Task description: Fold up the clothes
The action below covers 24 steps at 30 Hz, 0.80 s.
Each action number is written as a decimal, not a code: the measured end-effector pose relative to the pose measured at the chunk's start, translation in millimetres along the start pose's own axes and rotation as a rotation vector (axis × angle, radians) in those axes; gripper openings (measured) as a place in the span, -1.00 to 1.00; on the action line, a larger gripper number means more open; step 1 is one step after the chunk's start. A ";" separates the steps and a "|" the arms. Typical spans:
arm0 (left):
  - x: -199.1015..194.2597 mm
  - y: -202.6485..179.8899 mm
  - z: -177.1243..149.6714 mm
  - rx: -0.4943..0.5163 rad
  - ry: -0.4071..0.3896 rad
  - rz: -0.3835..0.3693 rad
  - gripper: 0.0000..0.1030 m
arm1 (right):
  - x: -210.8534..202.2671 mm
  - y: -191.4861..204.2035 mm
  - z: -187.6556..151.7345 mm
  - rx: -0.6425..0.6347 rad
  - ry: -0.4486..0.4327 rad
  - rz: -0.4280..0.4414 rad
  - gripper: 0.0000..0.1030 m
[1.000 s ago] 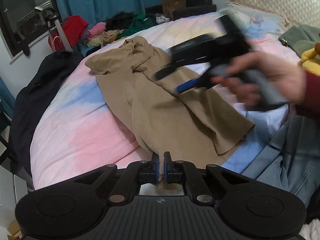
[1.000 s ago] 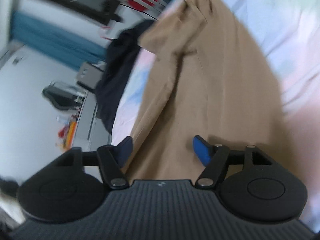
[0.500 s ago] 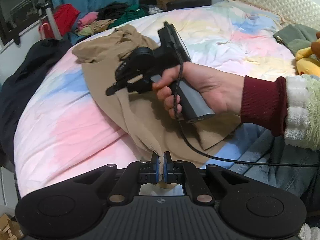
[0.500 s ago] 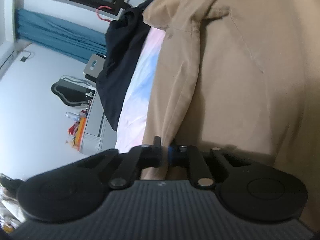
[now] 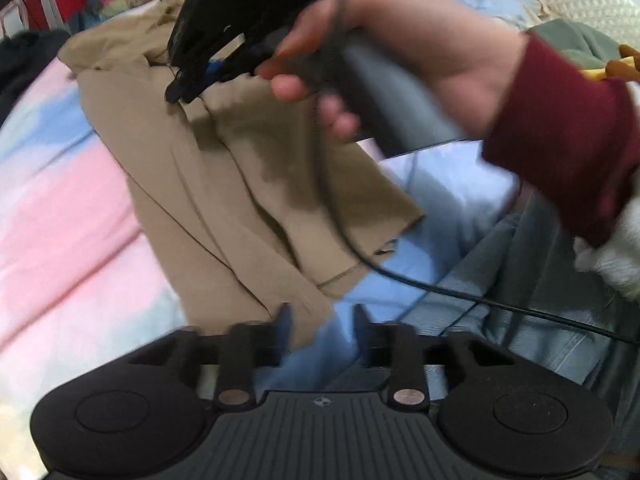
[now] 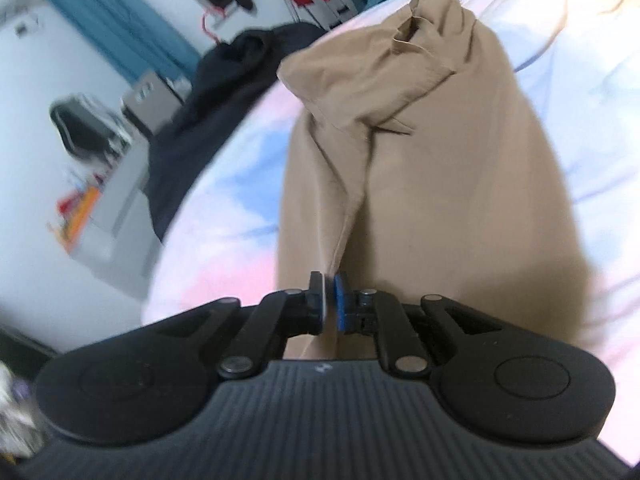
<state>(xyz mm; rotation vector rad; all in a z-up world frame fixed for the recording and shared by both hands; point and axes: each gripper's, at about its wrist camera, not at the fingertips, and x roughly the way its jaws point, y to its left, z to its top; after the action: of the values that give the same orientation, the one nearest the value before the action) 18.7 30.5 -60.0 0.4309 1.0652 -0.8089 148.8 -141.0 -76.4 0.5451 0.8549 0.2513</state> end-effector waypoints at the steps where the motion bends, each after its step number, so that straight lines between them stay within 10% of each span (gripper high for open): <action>1: -5.3 -0.2 -0.9 -0.013 -0.021 -0.008 0.25 | -15.1 -2.3 -4.0 -0.032 -0.009 -0.012 -0.04; 3: -17.4 9.3 -2.3 -0.080 -0.074 -0.054 0.36 | -50.3 -10.1 -14.2 -0.083 -0.051 -0.021 0.46; 8: -25.1 67.1 -4.2 -0.396 -0.193 -0.097 0.57 | -123.2 -50.6 -50.9 0.035 -0.106 0.019 0.47; 14: 22.1 133.9 -13.1 -0.739 -0.149 -0.165 0.53 | -130.8 -107.8 -105.7 0.340 -0.020 0.056 0.45; 24: 49.5 115.9 -11.5 -0.664 -0.078 -0.071 0.53 | -90.5 -107.3 -109.1 0.357 0.108 0.050 0.32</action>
<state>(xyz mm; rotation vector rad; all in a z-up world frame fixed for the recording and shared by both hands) 112.2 94.5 -116.5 -0.1997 1.2082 -0.4862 6.6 -230.2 -134.9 0.8925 0.9992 0.1746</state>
